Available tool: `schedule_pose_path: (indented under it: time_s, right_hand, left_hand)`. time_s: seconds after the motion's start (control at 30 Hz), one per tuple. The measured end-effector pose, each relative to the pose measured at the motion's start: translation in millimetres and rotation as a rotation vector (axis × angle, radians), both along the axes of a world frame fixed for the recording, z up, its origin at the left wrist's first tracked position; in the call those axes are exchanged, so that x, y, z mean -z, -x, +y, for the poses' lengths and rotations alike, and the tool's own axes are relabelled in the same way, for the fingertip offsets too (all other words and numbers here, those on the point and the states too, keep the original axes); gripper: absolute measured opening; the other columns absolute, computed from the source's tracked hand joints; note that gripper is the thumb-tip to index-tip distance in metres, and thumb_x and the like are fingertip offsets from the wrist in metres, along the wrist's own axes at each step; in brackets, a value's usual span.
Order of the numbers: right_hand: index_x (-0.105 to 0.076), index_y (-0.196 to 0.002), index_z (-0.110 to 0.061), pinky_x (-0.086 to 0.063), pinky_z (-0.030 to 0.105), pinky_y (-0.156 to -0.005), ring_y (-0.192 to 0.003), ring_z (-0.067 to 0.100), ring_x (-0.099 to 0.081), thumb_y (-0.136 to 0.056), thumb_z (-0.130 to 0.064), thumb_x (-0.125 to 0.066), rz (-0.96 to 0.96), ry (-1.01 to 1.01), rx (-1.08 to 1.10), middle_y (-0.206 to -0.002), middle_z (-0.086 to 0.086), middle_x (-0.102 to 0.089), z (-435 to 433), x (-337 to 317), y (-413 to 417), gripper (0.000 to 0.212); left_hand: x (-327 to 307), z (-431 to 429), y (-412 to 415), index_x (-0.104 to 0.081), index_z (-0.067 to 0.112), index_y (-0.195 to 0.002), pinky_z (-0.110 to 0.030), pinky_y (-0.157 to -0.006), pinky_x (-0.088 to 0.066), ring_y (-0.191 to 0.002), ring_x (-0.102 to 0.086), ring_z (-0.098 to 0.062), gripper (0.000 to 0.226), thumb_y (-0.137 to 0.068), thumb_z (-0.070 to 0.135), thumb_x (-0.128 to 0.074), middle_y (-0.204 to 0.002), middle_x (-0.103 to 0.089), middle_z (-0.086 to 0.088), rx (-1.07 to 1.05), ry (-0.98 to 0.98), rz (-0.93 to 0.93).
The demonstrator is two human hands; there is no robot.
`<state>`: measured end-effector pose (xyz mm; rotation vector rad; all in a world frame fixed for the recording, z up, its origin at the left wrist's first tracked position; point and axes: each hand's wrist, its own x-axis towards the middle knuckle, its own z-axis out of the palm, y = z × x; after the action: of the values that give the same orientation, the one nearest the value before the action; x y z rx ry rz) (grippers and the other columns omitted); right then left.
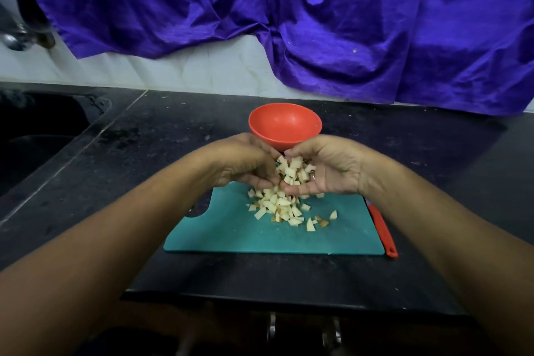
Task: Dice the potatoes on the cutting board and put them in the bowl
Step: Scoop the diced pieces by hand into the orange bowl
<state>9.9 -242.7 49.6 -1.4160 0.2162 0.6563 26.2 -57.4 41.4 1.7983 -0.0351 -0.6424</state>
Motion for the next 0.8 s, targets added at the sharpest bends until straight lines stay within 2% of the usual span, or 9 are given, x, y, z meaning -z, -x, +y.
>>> schedule_pose_path:
  time_s: [0.1,0.2,0.3,0.47,0.53,0.6,0.63,0.7,0.8]
  right_hand:
    - [-0.06,-0.129,0.003,-0.06,0.052,-0.089,-0.111,0.039,-0.07,-0.099,-0.007,-0.056,0.036,-0.038,0.034,-0.12,0.022,-0.071,-1,-5,-3,0.032]
    - [-0.06,-0.129,0.005,-0.059,0.05,-0.091,-0.111,0.038,-0.071,-0.1,-0.009,-0.053,0.071,-0.033,0.048,-0.123,0.024,-0.07,-3,-9,-8,0.033]
    - [-0.06,-0.129,0.005,-0.06,0.048,-0.091,-0.11,0.037,-0.071,-0.101,-0.012,-0.051,0.068,-0.041,0.064,-0.121,0.023,-0.071,-4,-20,-19,0.034]
    - [-0.06,-0.131,0.004,-0.061,0.046,-0.087,-0.107,0.036,-0.072,-0.102,-0.02,-0.052,0.024,-0.007,0.149,-0.122,0.021,-0.07,-1,-43,-62,0.038]
    - [-0.057,-0.134,0.003,-0.063,0.047,-0.081,-0.104,0.036,-0.072,-0.102,-0.024,-0.053,-0.014,0.056,0.199,-0.123,0.02,-0.069,5,-47,-80,0.042]
    - [-0.053,-0.136,0.006,-0.06,0.051,-0.086,-0.105,0.037,-0.071,-0.102,-0.033,-0.055,-0.037,0.108,0.222,-0.122,0.022,-0.068,11,-45,-97,0.051]
    - [-0.051,-0.138,0.006,-0.056,0.055,-0.092,-0.106,0.039,-0.07,-0.102,-0.039,-0.055,-0.042,0.13,0.213,-0.121,0.024,-0.068,13,-42,-103,0.058]
    - [-0.047,-0.142,0.003,-0.045,0.061,-0.105,-0.11,0.042,-0.067,-0.1,-0.053,-0.052,-0.046,0.183,0.169,-0.125,0.025,-0.066,16,-36,-113,0.07]
    - [-0.04,-0.151,-0.002,-0.035,0.062,-0.112,-0.132,0.042,-0.051,-0.098,-0.067,-0.042,-0.042,0.254,0.092,-0.145,0.021,-0.054,19,-34,-122,0.084]
  left_hand:
    - [-7,1,-3,-0.065,-0.004,-0.121,-0.036,-0.078,-0.063,-0.083,-0.076,-0.027,0.038,-0.086,-0.019,-0.058,-0.103,-0.073,-0.029,-0.043,0.054,0.057]
    - [-13,3,-10,-0.059,-0.005,-0.127,-0.037,-0.075,-0.064,-0.082,-0.077,-0.027,0.039,-0.09,-0.018,-0.053,-0.099,-0.074,-0.028,-0.066,0.1,0.144]
    - [-23,5,-23,-0.058,-0.006,-0.128,-0.032,-0.07,-0.065,-0.082,-0.077,-0.025,0.039,-0.091,-0.014,-0.052,-0.105,-0.073,-0.024,-0.056,0.142,0.212]
    - [-47,-5,-63,-0.061,-0.002,-0.104,-0.033,-0.076,-0.062,-0.082,-0.071,-0.023,0.016,-0.095,-0.009,-0.049,-0.1,-0.067,-0.017,-0.134,0.184,0.198]
    - [-49,-14,-80,-0.06,-0.003,-0.101,-0.032,-0.071,-0.062,-0.077,-0.071,-0.023,0.014,-0.096,-0.007,-0.047,-0.098,-0.066,-0.016,-0.171,0.17,0.172]
    - [-45,-23,-95,-0.06,-0.002,-0.096,-0.032,-0.068,-0.062,-0.075,-0.069,-0.024,0.014,-0.097,-0.003,-0.046,-0.096,-0.064,-0.015,-0.201,0.143,0.151]
    - [-43,-27,-101,-0.059,-0.001,-0.096,-0.033,-0.071,-0.062,-0.077,-0.067,-0.024,0.014,-0.098,-0.001,-0.045,-0.098,-0.063,-0.015,-0.21,0.123,0.141]
    - [-37,-32,-109,-0.061,0.001,-0.1,-0.039,-0.088,-0.056,-0.089,-0.065,-0.026,0.016,-0.098,0.005,-0.045,-0.108,-0.064,-0.014,-0.208,0.067,0.115]
    - [-31,-35,-120,-0.061,0.0,-0.125,-0.044,-0.114,-0.039,-0.124,-0.053,-0.033,0.031,-0.098,0.011,-0.049,-0.135,-0.059,-0.016,-0.193,-0.018,0.065]
